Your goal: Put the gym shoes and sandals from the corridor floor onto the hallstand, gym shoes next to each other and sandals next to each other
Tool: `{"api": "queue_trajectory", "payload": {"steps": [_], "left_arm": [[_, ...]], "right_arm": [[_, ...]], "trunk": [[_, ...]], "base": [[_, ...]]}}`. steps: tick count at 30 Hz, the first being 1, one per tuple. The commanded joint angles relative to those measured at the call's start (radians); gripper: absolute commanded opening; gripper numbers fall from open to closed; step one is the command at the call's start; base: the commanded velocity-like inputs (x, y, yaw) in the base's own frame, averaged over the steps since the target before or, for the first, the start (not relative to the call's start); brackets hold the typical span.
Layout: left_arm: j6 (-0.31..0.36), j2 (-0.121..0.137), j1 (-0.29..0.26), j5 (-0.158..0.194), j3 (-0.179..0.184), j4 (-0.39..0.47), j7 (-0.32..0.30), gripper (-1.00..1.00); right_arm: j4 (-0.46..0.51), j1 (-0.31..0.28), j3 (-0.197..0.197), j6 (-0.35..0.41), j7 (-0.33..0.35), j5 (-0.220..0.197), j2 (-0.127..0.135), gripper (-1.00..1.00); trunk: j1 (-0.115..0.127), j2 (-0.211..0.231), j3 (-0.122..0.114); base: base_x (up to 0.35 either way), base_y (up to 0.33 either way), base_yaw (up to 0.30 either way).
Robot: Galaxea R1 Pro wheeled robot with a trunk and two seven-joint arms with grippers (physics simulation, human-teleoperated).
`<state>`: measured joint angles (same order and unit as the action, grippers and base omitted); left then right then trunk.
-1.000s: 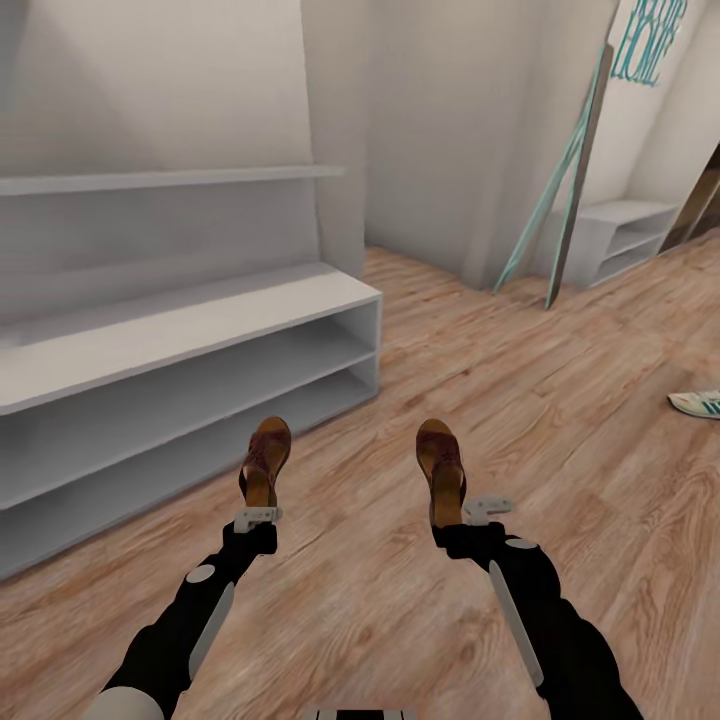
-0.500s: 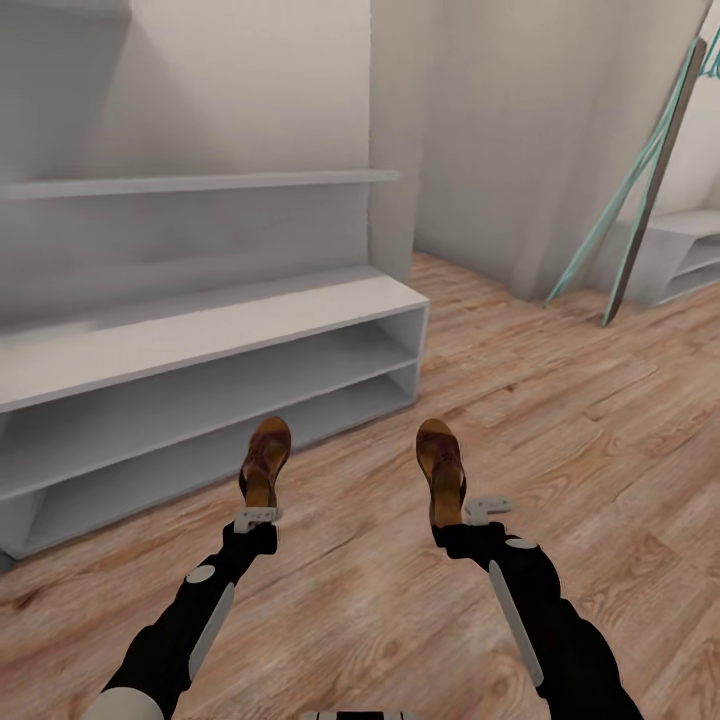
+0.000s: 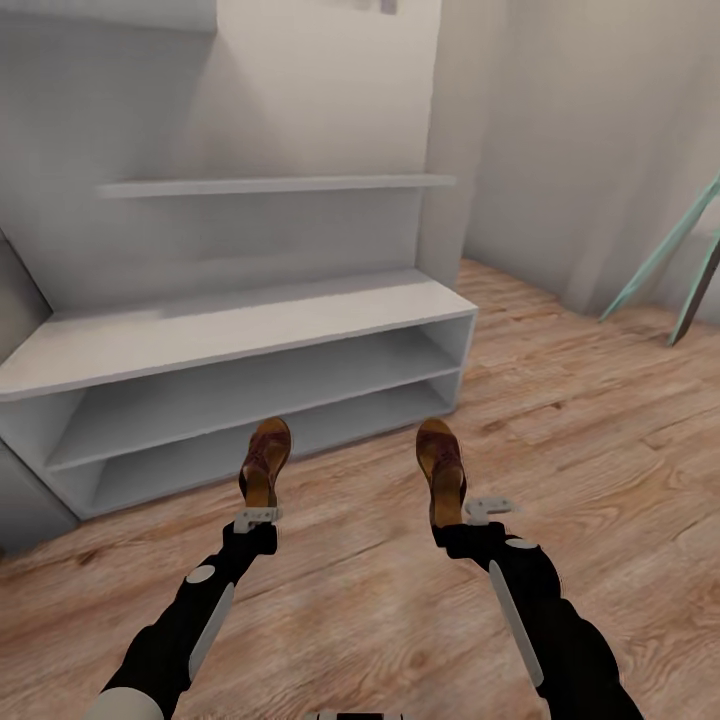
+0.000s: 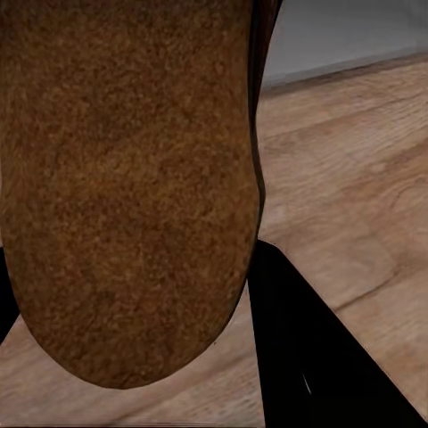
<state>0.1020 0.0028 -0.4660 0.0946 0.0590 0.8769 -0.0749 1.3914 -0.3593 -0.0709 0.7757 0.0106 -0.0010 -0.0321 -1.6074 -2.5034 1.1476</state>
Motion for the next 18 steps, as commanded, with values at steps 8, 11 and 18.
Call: {"api": "queue_trajectory", "payload": {"steps": [8,11,18], "left_arm": [[0.007,0.0,0.0,0.007,0.001,0.001,-0.003,-1.0],[0.007,0.0,-0.001,0.007,0.001,0.001,-0.003,-1.0],[0.007,0.0,0.0,0.007,0.001,0.001,-0.003,-1.0]], "right_arm": [[0.001,0.0,0.0,0.005,-0.003,-0.004,0.0,-1.0],[0.001,0.0,0.0,0.005,-0.003,-0.004,0.0,-1.0],[0.001,0.0,0.0,0.005,-0.003,-0.004,0.0,-1.0]], "trunk": [[0.0,0.0,-0.004],[0.0,0.0,-0.005],[0.0,0.0,-0.01]], "base": [[0.0,0.0,0.285],[0.0,0.0,0.285],[0.0,0.0,0.285]]}}
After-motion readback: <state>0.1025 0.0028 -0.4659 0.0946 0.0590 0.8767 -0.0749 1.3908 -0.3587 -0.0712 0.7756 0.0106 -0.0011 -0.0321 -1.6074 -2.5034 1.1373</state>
